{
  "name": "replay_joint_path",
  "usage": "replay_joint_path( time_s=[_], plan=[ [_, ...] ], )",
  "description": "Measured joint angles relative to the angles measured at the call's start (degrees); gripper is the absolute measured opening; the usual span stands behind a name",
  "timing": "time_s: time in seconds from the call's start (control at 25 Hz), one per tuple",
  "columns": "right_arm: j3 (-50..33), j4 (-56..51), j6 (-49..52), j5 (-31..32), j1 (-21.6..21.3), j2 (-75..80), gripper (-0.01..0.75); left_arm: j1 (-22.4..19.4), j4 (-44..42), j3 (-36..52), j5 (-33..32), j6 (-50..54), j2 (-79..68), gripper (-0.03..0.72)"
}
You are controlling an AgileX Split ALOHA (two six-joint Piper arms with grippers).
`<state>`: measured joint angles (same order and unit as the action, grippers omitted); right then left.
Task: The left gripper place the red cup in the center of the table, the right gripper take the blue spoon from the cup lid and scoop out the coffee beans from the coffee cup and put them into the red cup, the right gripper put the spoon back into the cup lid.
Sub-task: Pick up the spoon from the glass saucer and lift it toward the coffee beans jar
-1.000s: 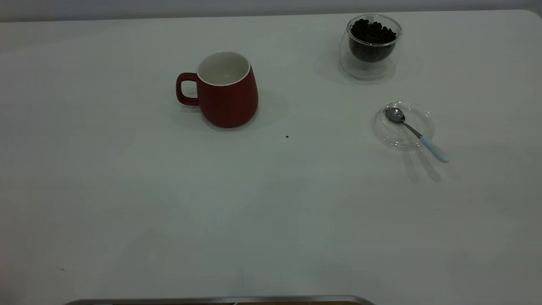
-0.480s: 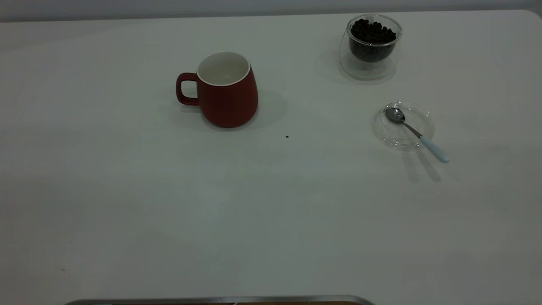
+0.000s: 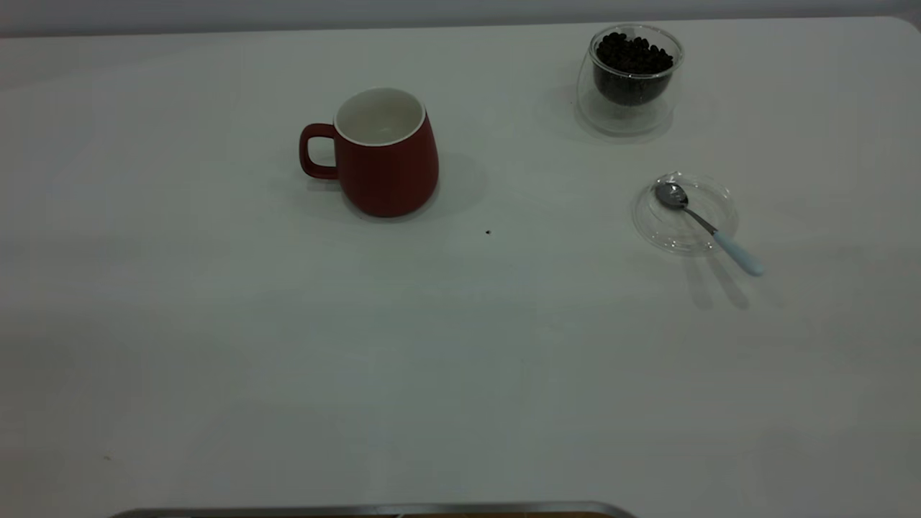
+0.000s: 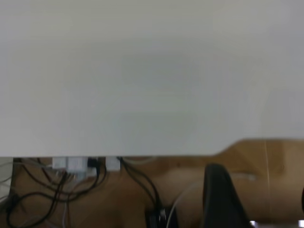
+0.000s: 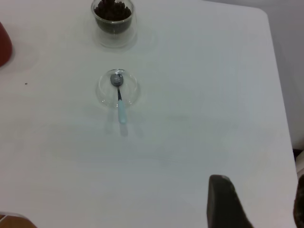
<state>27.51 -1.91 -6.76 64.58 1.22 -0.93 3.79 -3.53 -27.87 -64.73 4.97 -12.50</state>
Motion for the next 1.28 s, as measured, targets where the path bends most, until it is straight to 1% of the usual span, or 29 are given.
replay_joint_path(
  time_s=[0.12, 0.44, 1.28],
  plan=[
    [0.00, 0.00, 0.00, 0.00, 0.00, 0.00, 0.391, -2.46, 0.00, 0.00, 0.00, -0.05, 4.68, 0.466],
    [0.00, 0.00, 0.00, 0.00, 0.00, 0.00, 0.391, -2.98, 0.00, 0.00, -0.26, -1.01, 13.42, 0.466],
    [0.00, 0.00, 0.00, 0.00, 0.00, 0.00, 0.391, -3.02, 0.00, 0.00, -0.38, -1.14, 13.59, 0.466]
  ],
)
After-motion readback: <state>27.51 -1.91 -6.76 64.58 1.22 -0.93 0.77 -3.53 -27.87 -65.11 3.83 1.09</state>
